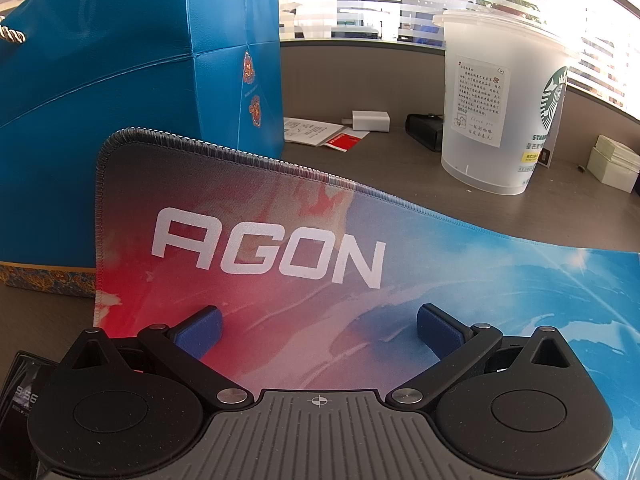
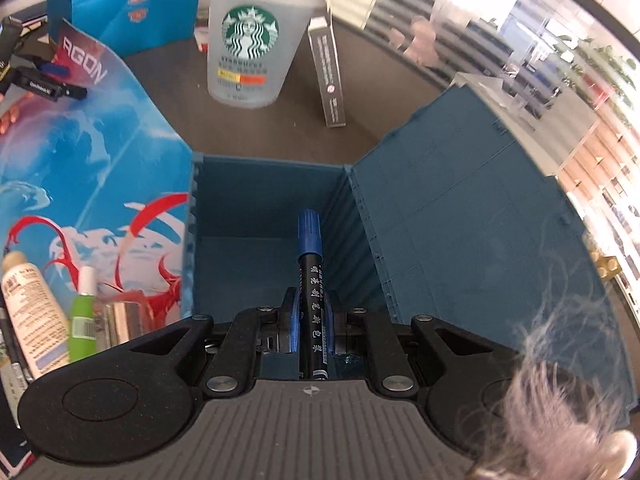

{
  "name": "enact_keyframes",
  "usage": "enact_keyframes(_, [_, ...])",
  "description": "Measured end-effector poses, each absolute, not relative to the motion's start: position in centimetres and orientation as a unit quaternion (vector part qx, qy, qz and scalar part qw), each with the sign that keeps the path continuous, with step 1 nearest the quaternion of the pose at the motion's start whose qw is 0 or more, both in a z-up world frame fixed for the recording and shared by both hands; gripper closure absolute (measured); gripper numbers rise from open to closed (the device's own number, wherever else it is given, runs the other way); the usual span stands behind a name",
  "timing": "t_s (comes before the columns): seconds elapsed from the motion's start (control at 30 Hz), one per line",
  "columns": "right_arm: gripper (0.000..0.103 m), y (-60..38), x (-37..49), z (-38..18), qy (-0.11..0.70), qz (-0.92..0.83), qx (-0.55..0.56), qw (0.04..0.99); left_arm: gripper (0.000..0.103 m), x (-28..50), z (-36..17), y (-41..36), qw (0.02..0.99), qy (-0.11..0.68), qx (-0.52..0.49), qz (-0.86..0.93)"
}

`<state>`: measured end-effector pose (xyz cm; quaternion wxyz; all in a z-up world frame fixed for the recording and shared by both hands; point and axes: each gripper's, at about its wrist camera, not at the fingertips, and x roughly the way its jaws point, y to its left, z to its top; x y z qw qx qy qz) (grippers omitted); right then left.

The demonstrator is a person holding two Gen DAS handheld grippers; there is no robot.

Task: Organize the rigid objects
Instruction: 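Carry the marker over the teal box with the right gripper, then lower the marker into the box and open the right gripper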

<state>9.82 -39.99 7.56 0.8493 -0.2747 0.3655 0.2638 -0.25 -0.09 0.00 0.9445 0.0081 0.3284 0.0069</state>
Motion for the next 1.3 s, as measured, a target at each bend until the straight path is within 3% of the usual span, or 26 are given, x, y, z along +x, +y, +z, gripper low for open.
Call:
enact_keyframes(0.8, [0.091,-39.1,11.8,5.5,0.378,0.260,-0.268,0.847,0.000,-0.3,0.0,-0.1,0.944,0.329,0.004,0.020])
enact_keyframes(1.07, [0.080,-39.3,10.7,7.0,0.356,0.251,-0.260,0.862,0.000,-0.2,0.0,-0.1,0.944,0.328,0.004,0.020])
enact_keyframes(1.3, [0.077,-39.0,8.9,8.3,0.342,0.238,-0.275,0.866,0.000,-0.2,0.0,-0.1,0.944,0.329,0.004,0.021])
